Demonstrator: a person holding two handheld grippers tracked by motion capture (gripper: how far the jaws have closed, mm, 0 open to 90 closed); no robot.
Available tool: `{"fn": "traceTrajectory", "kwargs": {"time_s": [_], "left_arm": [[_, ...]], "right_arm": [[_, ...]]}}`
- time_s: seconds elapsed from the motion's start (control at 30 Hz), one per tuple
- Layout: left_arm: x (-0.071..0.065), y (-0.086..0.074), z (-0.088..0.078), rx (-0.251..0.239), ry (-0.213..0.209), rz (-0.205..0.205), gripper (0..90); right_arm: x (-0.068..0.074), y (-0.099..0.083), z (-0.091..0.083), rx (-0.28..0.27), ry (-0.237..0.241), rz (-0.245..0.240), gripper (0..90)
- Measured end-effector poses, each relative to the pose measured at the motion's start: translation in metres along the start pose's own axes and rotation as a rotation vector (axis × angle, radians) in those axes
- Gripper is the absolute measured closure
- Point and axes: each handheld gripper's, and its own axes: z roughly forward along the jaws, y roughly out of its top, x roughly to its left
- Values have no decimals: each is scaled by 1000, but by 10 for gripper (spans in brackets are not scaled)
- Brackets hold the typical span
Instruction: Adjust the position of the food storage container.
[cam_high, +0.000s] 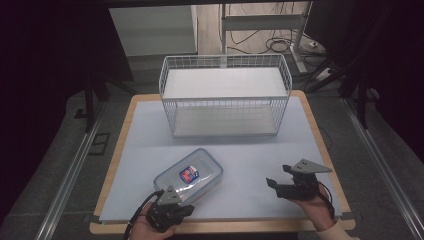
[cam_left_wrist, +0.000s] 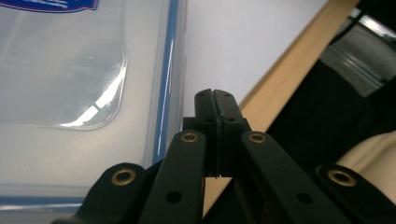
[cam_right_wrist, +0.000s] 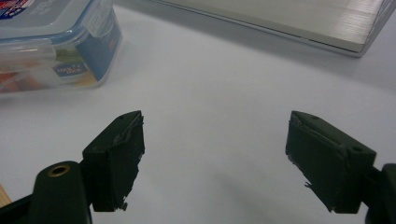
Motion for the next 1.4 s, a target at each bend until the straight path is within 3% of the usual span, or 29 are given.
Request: {"fn": "traceTrajectory", "kwargs": {"time_s": [0.27,0.8,0.93,1.17,1.4], "left_arm": [[15,-7,-8,-14,20,-42,900],[64,-15,-16,-21,109,-157,900],[76,-17,-17,-36,108,-192,900],[82,-19,-20,-48,110,-205,900],[70,-15,-37,-96,94,-179,900]], "right_arm": [[-1,0,1,4,-3,0,192],[-1,-1,2,12,-7,-5,192],[-1,-1,3,15,-6,-4,192],[-1,-1,3,16,-7,-7,192],[-2,-1,2,14,-8,-6,192]]}}
